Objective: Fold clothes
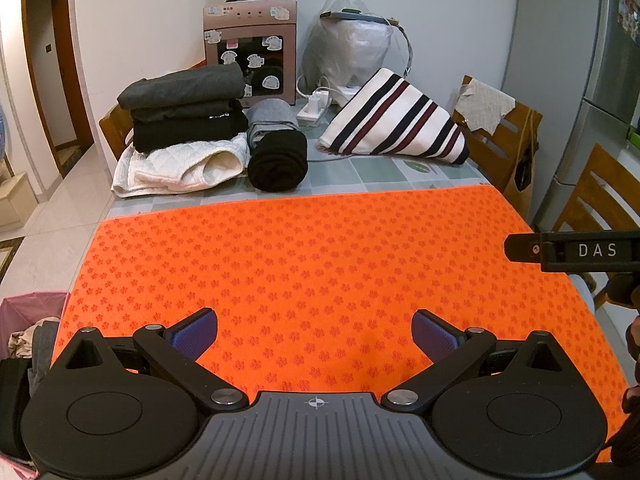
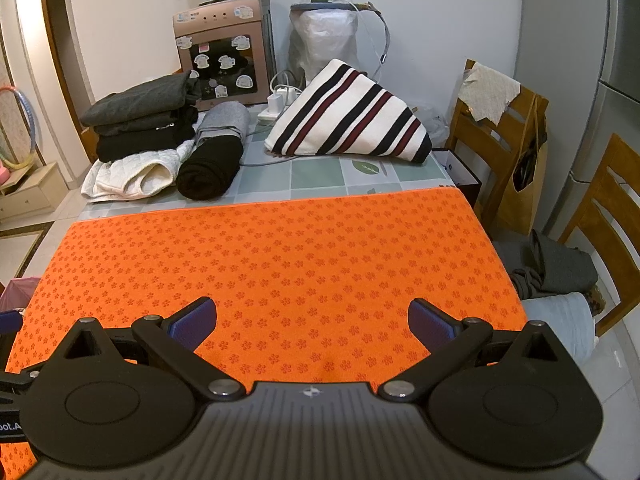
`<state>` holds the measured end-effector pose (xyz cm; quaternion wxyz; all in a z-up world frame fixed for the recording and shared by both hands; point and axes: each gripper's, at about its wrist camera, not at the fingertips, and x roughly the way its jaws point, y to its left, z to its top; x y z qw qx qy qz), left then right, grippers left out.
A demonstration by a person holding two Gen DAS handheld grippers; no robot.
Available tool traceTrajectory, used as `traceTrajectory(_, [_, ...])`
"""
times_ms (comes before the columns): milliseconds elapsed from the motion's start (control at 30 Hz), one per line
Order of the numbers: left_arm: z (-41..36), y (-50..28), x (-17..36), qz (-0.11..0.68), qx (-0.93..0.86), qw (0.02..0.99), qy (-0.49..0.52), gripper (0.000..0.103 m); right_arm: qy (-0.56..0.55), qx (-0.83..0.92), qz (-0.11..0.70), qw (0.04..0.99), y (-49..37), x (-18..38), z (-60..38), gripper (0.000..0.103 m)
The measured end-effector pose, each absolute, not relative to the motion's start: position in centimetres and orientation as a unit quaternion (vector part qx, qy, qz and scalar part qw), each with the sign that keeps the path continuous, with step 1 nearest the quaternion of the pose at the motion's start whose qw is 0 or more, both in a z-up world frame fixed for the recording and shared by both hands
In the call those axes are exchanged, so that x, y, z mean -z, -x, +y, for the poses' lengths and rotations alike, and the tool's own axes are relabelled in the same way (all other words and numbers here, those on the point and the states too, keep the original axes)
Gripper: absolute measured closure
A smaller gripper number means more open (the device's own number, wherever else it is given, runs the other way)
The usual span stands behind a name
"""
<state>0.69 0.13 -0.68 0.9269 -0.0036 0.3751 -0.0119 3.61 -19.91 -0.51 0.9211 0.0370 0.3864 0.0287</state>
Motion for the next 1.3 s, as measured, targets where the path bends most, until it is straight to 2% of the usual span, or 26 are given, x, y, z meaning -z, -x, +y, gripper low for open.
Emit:
traceTrajectory(267, [0.2, -2.1, 1.3, 0.387, 0.013, 0.922, 0.010, 0.000, -0.021, -0.026, 0.386, 0.922, -4.7, 0.7, -21.0, 0.000])
traceTrajectory(433, [0.7, -3.7, 1.8, 0.396, 0.004, 0.918, 0.008, 0.000, -0.021, -0.023, 0.386, 0.922, -8.4, 0.8, -23.1, 0.000])
traceTrajectory(833, [1.6, -9.1, 3.3, 0.426, -0.032, 0.904, 0.013, 0.000, -0.019, -0.027, 0.365, 0.930, -24.4, 1.4, -28.7, 0.001])
traceTrajectory(1300, [0.2, -13.6, 3.4, 0.436, -0.031, 0.899, -0.004, 0.000, 0.002, -0.018, 0.359, 0.933, -43.0, 8.5, -33.3, 0.001])
